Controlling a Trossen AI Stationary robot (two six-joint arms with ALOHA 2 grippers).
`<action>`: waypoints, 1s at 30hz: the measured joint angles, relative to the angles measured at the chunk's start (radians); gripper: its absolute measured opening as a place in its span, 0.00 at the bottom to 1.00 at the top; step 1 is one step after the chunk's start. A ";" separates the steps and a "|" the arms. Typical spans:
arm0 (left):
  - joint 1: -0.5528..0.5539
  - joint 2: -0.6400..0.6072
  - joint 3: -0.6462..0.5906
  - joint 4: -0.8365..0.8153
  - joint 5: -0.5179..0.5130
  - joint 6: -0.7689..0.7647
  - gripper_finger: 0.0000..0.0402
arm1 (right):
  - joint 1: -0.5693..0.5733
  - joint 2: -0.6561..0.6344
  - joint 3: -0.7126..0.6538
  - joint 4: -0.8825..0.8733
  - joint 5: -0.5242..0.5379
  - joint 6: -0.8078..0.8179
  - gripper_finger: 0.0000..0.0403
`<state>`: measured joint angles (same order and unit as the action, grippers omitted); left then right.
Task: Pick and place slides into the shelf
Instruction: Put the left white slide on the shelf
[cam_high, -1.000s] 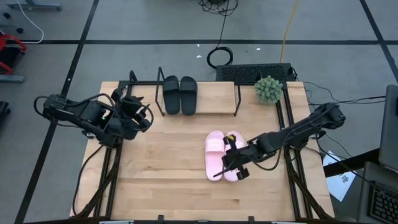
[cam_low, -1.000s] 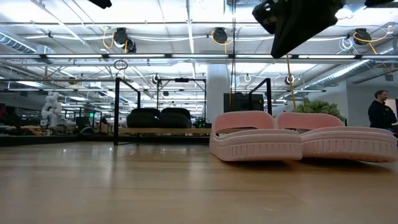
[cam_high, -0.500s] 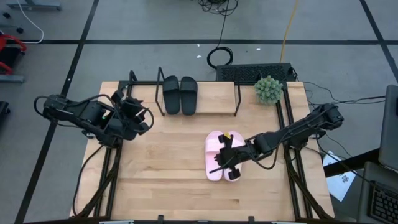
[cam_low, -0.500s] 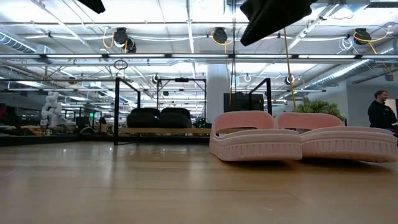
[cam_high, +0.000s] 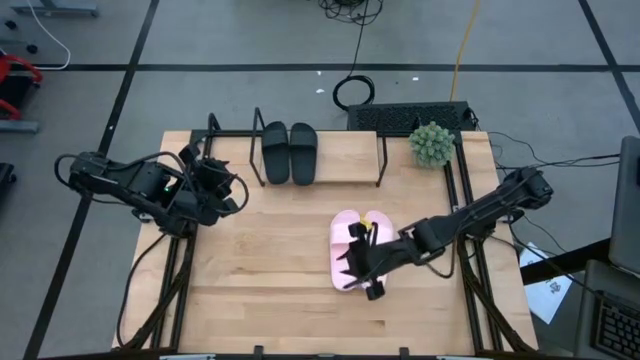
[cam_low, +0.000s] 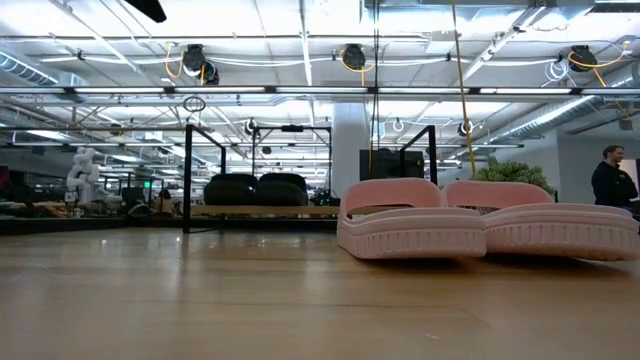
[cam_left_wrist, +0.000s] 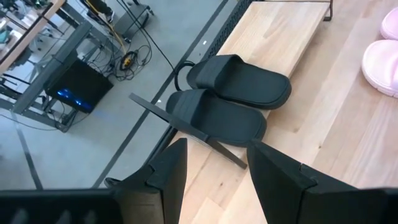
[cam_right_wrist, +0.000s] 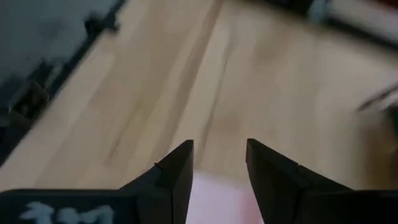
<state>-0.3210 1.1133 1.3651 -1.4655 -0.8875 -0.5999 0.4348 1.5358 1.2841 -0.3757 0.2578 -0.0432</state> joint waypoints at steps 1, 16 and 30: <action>0.000 0.000 0.000 0.000 0.000 0.006 0.42 | 0.002 -0.001 0.032 0.005 0.026 -0.044 0.34; 0.000 0.000 0.000 -0.020 0.000 0.020 0.42 | -0.077 0.283 0.279 -0.406 0.263 -0.130 0.39; 0.000 0.000 0.000 -0.052 -0.003 0.026 0.42 | -0.018 0.316 0.271 -0.429 0.209 0.138 0.40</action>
<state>-0.3210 1.1133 1.3651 -1.5173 -0.8906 -0.5735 0.4168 1.8519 1.5547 -0.8047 0.4669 0.0950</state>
